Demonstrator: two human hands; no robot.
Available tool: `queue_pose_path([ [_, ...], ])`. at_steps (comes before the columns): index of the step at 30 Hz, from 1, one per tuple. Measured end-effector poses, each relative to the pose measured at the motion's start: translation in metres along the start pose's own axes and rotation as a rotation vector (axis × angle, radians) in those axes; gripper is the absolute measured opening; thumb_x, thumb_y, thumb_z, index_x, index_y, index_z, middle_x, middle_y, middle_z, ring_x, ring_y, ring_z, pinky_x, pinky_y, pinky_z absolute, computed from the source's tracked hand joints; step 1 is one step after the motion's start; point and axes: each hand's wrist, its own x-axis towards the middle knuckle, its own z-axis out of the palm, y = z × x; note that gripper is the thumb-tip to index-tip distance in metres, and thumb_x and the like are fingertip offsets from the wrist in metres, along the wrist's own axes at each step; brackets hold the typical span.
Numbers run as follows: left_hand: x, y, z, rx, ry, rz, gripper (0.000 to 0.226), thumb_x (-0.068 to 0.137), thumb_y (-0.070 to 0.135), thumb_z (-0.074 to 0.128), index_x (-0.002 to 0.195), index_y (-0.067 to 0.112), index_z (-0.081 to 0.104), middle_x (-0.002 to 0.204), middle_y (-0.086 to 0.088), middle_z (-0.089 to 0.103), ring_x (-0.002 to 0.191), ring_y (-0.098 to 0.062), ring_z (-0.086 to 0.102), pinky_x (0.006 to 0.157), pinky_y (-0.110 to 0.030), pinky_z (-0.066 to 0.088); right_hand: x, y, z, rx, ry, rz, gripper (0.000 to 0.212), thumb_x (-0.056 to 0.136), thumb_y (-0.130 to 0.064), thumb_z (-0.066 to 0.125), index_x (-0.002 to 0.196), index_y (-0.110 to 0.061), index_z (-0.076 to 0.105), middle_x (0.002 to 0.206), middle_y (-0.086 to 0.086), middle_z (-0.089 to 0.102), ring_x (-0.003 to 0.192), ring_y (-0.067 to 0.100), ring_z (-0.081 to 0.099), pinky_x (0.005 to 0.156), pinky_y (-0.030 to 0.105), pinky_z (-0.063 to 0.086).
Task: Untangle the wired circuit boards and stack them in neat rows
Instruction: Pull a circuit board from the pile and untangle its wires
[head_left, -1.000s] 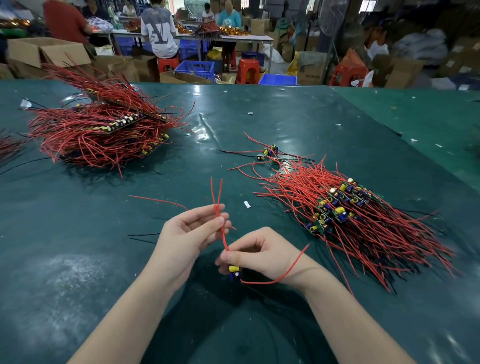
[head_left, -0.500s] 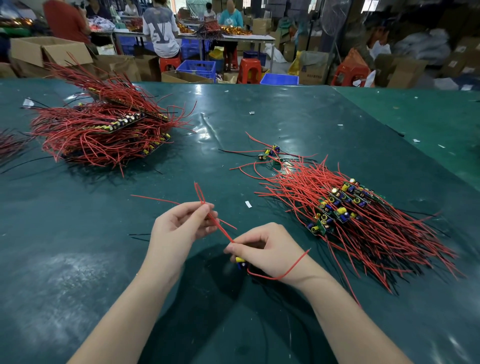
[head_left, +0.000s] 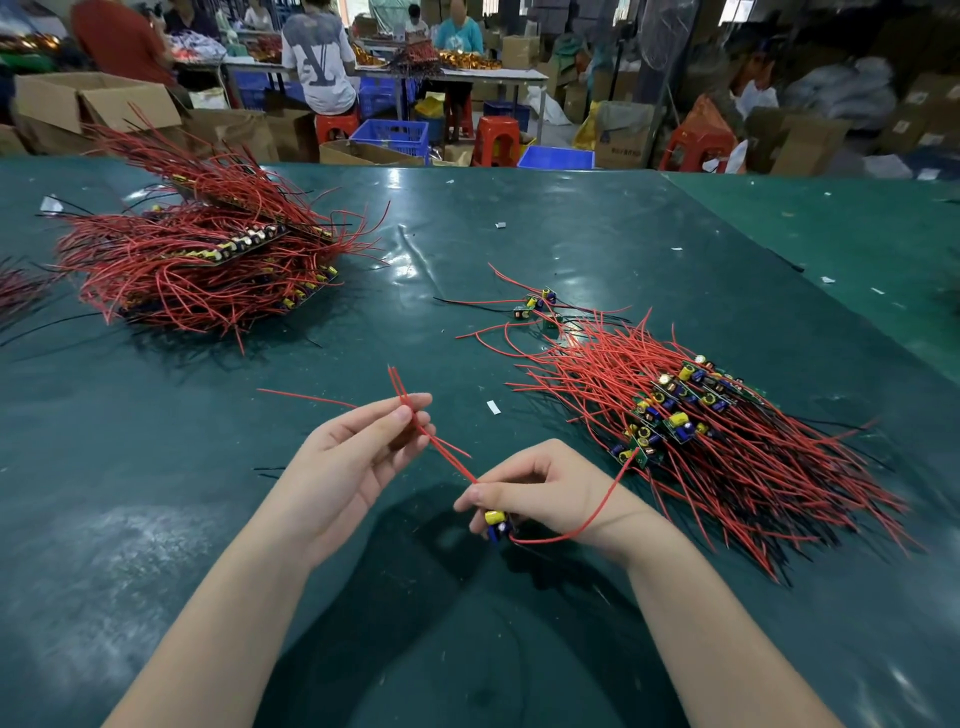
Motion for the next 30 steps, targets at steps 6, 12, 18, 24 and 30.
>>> queue_pose_path([
  [6,-0.001,0.003,0.000,0.035,0.047,0.026,0.016,0.074,0.010,0.063,0.075,0.009,0.079,0.082,-0.011,0.074,0.074,-0.014,0.072,0.065,-0.018,0.056,-0.002,-0.002,-0.003,0.052,-0.090,0.018,0.015,0.083,-0.028,0.067,0.084,-0.020,0.079,0.074,0.004,0.073,0.064,0.011,0.063,0.067,0.021,0.049],
  [12,-0.001,0.003,0.000,0.066,0.037,0.010,0.014,0.073,0.017,0.067,0.074,0.007,0.077,0.081,-0.013,0.073,0.074,-0.018,0.072,0.065,-0.021,0.057,-0.002,0.000,-0.008,0.036,-0.101,0.075,0.016,0.091,-0.018,0.065,0.083,-0.017,0.078,0.071,0.002,0.073,0.056,0.007,0.060,0.052,0.011,0.040],
  [18,-0.001,-0.001,-0.001,0.178,0.106,0.092,0.009,0.086,-0.002,0.062,0.091,-0.002,0.069,0.083,-0.018,0.074,0.077,-0.022,0.073,0.066,-0.022,0.057,-0.003,-0.001,-0.011,0.024,-0.149,0.101,0.016,0.091,-0.017,0.064,0.082,-0.017,0.078,0.070,0.001,0.073,0.056,0.007,0.060,0.051,0.010,0.039],
  [24,-0.004,-0.009,0.006,0.200,0.154,0.184,0.009,0.085,-0.003,0.063,0.086,0.002,0.070,0.078,-0.015,0.074,0.074,-0.024,0.073,0.065,-0.023,0.057,-0.003,-0.001,0.000,-0.012,-0.277,0.061,0.015,0.090,-0.026,0.063,0.087,-0.021,0.077,0.075,-0.004,0.073,0.064,0.004,0.062,0.058,0.012,0.043],
  [30,-0.005,-0.018,0.013,0.262,0.193,0.188,0.009,0.084,-0.005,0.065,0.086,0.002,0.071,0.076,-0.014,0.074,0.071,-0.023,0.073,0.062,-0.021,0.056,0.001,0.002,0.010,-0.007,-0.366,0.058,0.020,0.092,-0.023,0.061,0.091,-0.006,0.072,0.077,-0.005,0.073,0.069,0.008,0.065,0.071,0.022,0.050],
])
